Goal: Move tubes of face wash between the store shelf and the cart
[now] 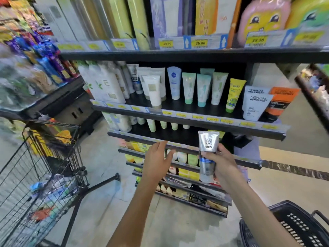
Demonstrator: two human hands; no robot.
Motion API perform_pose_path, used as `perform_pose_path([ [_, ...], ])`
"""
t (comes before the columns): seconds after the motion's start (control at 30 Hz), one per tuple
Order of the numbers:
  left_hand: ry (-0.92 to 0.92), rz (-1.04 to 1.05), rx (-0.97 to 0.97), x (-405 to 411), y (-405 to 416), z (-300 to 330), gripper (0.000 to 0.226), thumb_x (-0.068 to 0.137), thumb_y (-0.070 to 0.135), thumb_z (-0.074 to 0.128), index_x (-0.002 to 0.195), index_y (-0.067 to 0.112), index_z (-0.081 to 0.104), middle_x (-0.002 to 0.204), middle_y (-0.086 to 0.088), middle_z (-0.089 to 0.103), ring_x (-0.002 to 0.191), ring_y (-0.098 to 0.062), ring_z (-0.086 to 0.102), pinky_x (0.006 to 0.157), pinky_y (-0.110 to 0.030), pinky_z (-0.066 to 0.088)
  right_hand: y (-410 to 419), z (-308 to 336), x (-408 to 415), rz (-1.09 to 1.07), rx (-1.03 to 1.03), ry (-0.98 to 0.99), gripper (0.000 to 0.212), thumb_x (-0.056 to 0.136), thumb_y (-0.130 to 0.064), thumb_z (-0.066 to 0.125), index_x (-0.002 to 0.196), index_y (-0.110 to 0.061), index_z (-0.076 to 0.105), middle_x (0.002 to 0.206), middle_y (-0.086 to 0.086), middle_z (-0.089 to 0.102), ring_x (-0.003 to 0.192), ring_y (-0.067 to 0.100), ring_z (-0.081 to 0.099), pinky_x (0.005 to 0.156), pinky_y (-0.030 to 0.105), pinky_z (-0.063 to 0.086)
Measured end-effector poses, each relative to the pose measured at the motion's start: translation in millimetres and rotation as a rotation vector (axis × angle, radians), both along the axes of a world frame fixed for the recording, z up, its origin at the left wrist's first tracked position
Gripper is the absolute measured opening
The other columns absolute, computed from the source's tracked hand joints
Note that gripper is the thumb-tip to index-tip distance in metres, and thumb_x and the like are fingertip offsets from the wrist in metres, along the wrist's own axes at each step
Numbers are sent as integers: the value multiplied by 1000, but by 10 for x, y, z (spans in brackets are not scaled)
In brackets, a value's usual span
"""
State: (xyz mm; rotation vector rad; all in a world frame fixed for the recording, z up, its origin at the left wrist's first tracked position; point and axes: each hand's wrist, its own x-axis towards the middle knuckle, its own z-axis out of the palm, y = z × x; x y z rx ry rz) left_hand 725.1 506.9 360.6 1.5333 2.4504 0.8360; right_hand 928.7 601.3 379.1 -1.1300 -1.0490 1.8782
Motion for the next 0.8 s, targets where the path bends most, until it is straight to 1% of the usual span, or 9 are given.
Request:
perform_pose_path([
  [0.07, -9, 13, -1, -105, -98, -13, 52, 104, 46, 54, 145, 15, 53, 139, -6, 60, 132, -26, 50, 109, -42, 43, -61, -2, -90, 4, 9, 9, 43, 85, 2, 76, 120, -20, 65, 117, 10, 75, 101, 33, 73, 81, 44, 58],
  [0.2, -18, 29, 10, -359, -233, -29, 52, 103, 47, 55, 144, 14, 54, 138, -7, 60, 131, -27, 51, 108, -44, 45, -203, 15, -344, 15, 42, 11, 41, 87, 2, 75, 120, -18, 65, 109, 7, 77, 85, 22, 77, 72, 39, 57],
  [0.27, -15, 25, 19, -528, -280, -18, 52, 104, 46, 54, 144, 14, 53, 140, -7, 58, 132, -27, 50, 108, -44, 46, -270, 12, -520, 15, 53, -3, 40, 86, 0, 76, 119, -20, 66, 109, 5, 77, 86, 21, 77, 77, 44, 59],
  [0.33, -9, 10, 27, -728, -314, 1, 52, 104, 45, 53, 145, 13, 52, 141, -9, 57, 134, -28, 48, 109, -44, 44, -340, 22, -711, 23, 65, -2, 37, 87, -1, 75, 116, -22, 67, 110, 6, 77, 91, 25, 76, 85, 49, 60],
  [0.37, 0, 3, 31, -845, -330, 8, 53, 104, 46, 53, 146, 13, 52, 142, -9, 56, 135, -29, 47, 111, -44, 43, -377, 26, -816, 26, 73, 4, 36, 88, -1, 75, 116, -22, 67, 111, 7, 77, 93, 27, 76, 85, 49, 60],
  [0.5, 47, -41, 54, -1423, -384, 4, 54, 104, 47, 52, 145, 12, 53, 140, -8, 59, 132, -29, 50, 109, -43, 42, -518, 95, -1327, 17, 119, 22, 37, 90, 0, 72, 121, -17, 64, 112, 12, 75, 98, 31, 75, 71, 40, 61],
  [0.63, 75, -92, 84, -2069, -447, 24, 52, 105, 46, 52, 145, 13, 53, 140, -6, 59, 131, -27, 51, 109, -42, 41, -613, 121, -1961, -23, 148, -4, 38, 89, 1, 72, 121, -18, 65, 109, 12, 77, 95, 29, 75, 85, 49, 60],
  [0.73, 73, -118, 86, -2537, -494, 42, 51, 104, 46, 52, 146, 16, 52, 140, -4, 58, 131, -25, 51, 110, -43, 42, -671, 148, -2428, -50, 147, 2, 39, 89, 3, 71, 121, -18, 65, 106, 9, 78, 88, 22, 76, 78, 41, 58],
  [0.8, 78, -140, 87, -2813, -530, 55, 50, 104, 46, 51, 144, 16, 54, 138, -3, 60, 130, -25, 52, 108, -43, 44, -717, 158, -2697, -61, 145, 1, 39, 89, 3, 71, 122, -16, 65, 105, 8, 78, 86, 21, 76, 78, 40, 57],
])
